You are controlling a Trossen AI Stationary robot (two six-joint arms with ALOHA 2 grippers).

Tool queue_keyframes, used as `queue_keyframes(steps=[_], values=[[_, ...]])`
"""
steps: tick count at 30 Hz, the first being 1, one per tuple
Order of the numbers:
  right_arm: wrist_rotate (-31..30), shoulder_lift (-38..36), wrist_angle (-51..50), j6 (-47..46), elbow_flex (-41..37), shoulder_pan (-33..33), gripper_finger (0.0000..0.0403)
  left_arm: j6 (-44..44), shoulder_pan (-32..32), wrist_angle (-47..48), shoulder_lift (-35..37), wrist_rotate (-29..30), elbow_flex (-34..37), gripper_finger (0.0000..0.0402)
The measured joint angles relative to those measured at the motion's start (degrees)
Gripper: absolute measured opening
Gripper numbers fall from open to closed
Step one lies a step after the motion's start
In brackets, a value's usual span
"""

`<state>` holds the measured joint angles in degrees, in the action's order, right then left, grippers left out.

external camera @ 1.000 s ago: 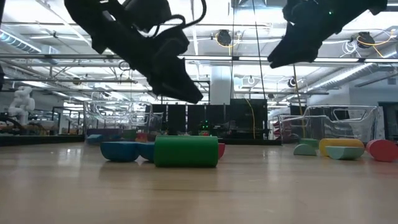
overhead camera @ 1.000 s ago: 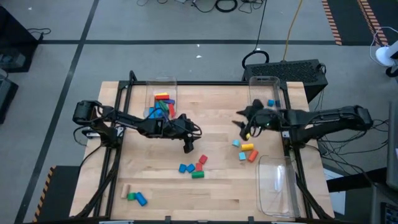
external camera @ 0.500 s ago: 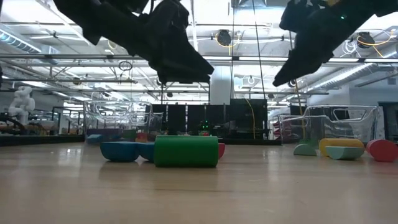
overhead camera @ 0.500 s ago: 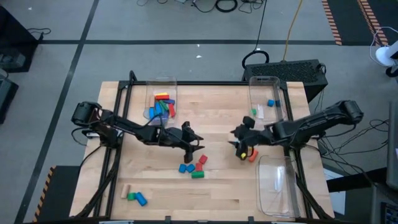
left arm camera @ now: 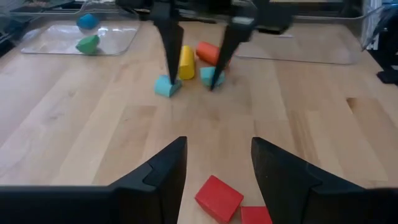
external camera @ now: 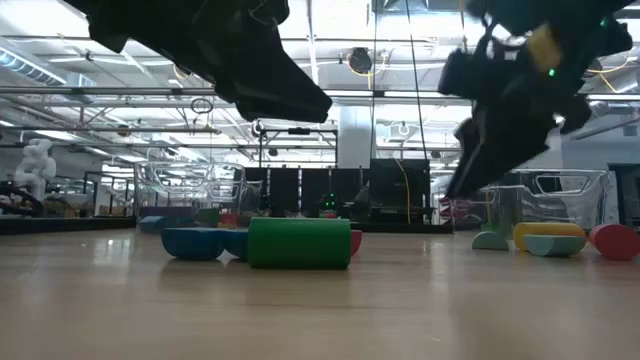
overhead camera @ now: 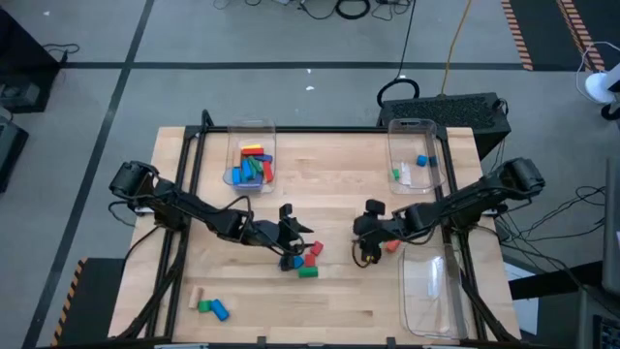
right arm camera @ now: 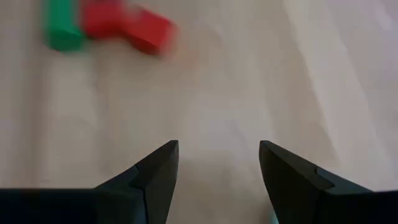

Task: Sort blocks by size
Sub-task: Put the light blue half-circle block into the top right transparent bin

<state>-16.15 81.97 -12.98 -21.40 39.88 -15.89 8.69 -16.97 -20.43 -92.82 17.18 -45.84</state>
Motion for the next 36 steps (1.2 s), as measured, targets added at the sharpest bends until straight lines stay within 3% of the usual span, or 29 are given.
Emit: queue_keyframes(steps=[9,13,31,36], values=[[2.53,-1.63,-13.85,-5.09,0.02,6.52,0.0207,0.0,-0.05,0.39,0.0,0.45,0.0,0.018],[6.5,-1.17,-14.73,-5.43,0.02,9.4,0.0207,0.02,-0.05,0.53,0.0,0.47,0.0,0.018],[8.79,4.83,-14.77,-4.85,0.02,12.08,0.0206,1.53,-0.05,2.83,0.0,0.49,0.02,0.018],[8.66,5.3,-14.32,-4.66,0.07,12.03,0.0172,1.55,-0.05,3.23,0.0,1.04,0.02,0.018]])
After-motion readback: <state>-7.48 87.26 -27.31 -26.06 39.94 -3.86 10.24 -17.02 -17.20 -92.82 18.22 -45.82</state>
